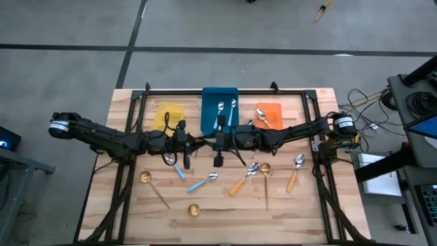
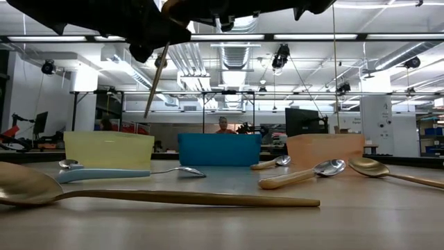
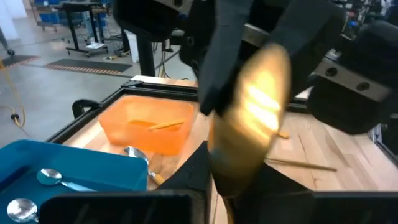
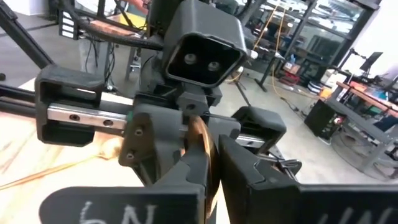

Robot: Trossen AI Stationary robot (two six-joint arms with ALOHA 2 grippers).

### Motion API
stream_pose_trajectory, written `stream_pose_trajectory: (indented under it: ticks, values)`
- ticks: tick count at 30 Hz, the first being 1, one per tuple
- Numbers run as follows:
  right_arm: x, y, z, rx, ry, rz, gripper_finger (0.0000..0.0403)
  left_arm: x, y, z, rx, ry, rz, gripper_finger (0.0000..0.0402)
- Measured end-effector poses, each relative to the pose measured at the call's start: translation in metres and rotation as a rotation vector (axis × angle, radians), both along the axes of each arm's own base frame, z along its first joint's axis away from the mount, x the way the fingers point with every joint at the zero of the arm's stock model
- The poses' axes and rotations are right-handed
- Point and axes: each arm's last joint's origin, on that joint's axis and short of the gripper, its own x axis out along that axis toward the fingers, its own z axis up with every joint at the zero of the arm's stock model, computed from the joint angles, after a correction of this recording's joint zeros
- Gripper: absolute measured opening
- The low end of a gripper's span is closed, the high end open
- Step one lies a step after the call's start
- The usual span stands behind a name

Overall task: Sort silverware by color (type)
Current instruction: Put the gold spoon into the yellow bin

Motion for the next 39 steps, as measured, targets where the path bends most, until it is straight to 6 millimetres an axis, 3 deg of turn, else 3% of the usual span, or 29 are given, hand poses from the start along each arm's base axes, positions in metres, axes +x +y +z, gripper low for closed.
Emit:
stream_pose_trajectory:
  ticks: [7,15,20,25,31,39]
  values:
    - [-0.002,0.0,-0.001,-0.011,0.026,-0.034,0.0011,-0.001,0.001,0.0,0.06,0.027,0.019,0.0092]
    - [-0.016,-0.007,0.009,-0.079,0.105,-0.227,0.0011,-0.012,0.008,0.01,0.158,0.224,0.215,0.0137]
    - [-0.025,-0.013,0.012,-0.108,0.11,-0.412,0.0011,-0.014,0.01,0.017,0.199,0.305,0.292,0.0142]
    - [-0.031,-0.017,0.003,-0.042,0.035,-0.606,0.0011,-0.013,0.011,0.014,0.196,0.27,0.341,0.0139]
    - [-0.037,-0.018,-0.013,0.091,-0.077,-0.628,0.0011,-0.004,0.01,0.009,0.137,0.14,0.353,0.0139]
    - [-0.038,-0.019,-0.015,0.135,-0.105,-0.631,0.0011,0.03,0.006,-0.003,0.157,0.082,0.351,0.0139]
